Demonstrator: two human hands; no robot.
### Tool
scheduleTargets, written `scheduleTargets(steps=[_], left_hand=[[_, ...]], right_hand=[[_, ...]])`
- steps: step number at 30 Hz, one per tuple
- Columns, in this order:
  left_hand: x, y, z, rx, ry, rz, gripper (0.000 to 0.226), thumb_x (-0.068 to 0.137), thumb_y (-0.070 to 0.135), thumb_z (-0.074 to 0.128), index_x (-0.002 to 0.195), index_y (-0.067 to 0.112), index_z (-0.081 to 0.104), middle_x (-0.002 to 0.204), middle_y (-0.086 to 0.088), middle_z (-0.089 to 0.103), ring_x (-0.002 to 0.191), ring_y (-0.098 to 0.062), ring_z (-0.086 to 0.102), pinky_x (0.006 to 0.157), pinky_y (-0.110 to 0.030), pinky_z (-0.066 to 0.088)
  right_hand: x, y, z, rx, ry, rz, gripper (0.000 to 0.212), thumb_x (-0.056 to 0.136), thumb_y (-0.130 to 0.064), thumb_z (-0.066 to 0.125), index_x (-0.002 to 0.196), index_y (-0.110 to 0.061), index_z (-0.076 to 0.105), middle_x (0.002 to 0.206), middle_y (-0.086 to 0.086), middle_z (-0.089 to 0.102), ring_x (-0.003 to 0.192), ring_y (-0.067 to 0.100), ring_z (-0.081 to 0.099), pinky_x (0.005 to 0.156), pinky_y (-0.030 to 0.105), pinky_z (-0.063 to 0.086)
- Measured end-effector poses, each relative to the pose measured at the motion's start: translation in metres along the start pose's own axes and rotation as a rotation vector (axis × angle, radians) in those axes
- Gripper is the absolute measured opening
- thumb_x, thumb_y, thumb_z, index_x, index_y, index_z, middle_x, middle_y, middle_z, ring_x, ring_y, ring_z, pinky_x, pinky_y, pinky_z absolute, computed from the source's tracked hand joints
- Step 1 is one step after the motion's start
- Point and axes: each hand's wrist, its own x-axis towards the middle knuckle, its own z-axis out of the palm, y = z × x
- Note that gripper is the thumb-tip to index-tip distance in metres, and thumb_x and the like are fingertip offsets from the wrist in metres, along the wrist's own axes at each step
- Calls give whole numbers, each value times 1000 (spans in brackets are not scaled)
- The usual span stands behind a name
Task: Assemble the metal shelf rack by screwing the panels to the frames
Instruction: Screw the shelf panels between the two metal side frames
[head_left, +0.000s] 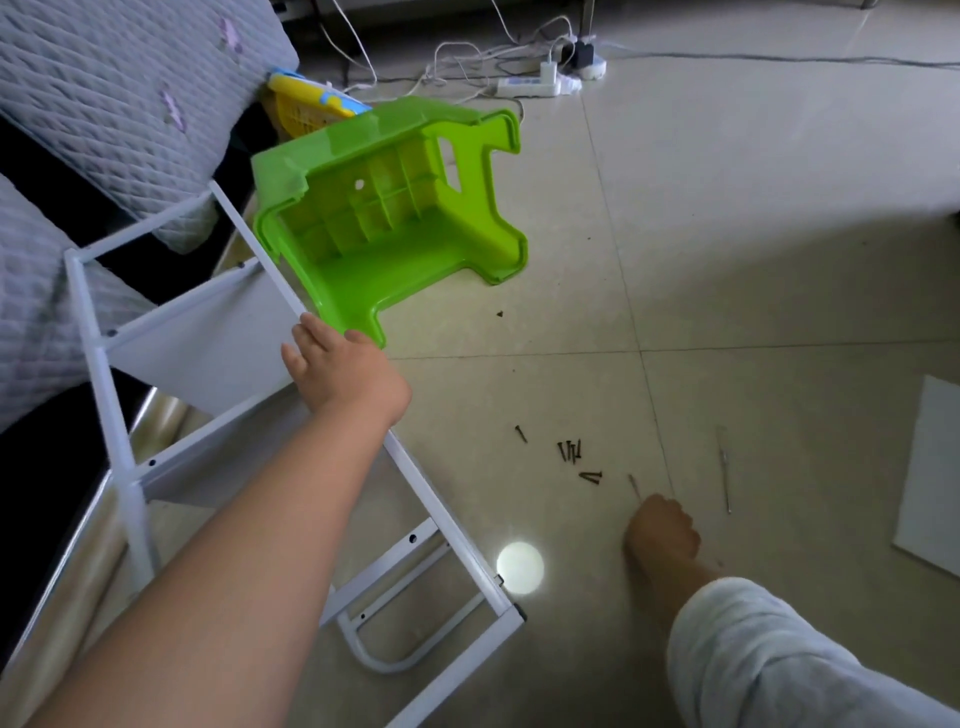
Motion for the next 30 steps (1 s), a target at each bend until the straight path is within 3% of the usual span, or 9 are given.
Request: scheduleTargets(steps=[3, 9, 14, 21, 24, 26, 30], left_hand=[[-4, 0, 0, -45, 21, 3, 63, 90, 26, 47, 144, 3, 25, 153, -26, -5, 143, -35, -1, 115, -44, -2], [-4, -4, 1, -121, 39, 30, 59, 90, 28, 48, 141, 4, 31, 153, -26, -3, 144, -34, -1, 115, -44, -3], [-6, -12, 1, -167, 48, 92, 53, 90, 32, 48, 135, 5, 41, 154, -25, -2, 144, -31, 0, 115, -42, -2], [-4, -10, 3, -132, 74, 61, 53, 89, 32, 48, 135, 6, 42, 154, -24, -1, 144, -31, 0, 116, -43, -2], [-7, -8, 4, -126, 89, 55, 59, 88, 38, 50, 138, 9, 39, 155, -21, 3, 144, -29, 1, 115, -45, -2], [-6, -10, 1, -197, 146, 103, 61, 91, 42, 45, 141, 9, 32, 155, -19, 8, 144, -27, 5, 115, -44, 4], [-7, -51, -12, -357, 290, 193, 55, 97, 38, 33, 138, 2, 33, 147, -19, 29, 135, -29, 29, 105, -40, 26]], right_hand=[[-22, -1, 17, 13, -27, -97, 30, 96, -7, 30, 117, -3, 50, 121, 15, 53, 108, 29, 56, 92, 36, 45], [-52, -71, 20, 28, -30, -443, 29, 93, -3, 36, 121, -5, 44, 126, 12, 45, 109, 27, 55, 87, 32, 45], [-31, -79, 22, -190, 3, -484, 31, 92, -4, 38, 120, -10, 50, 122, 7, 52, 114, 22, 50, 90, 29, 43], [-27, -104, 7, -175, -28, -556, 31, 95, -5, 34, 121, -8, 49, 123, 11, 51, 111, 25, 53, 87, 31, 45], [-19, -120, -21, -332, -155, -676, 36, 93, -7, 38, 128, -5, 48, 132, 14, 48, 121, 28, 49, 96, 34, 42], [-16, -137, -52, -359, -232, -736, 36, 94, -10, 39, 128, 0, 48, 134, 18, 47, 123, 29, 47, 98, 33, 40], [-41, -174, -116, -267, -171, -848, 37, 99, -22, 34, 121, 3, 51, 128, 21, 52, 117, 31, 50, 91, 31, 41]])
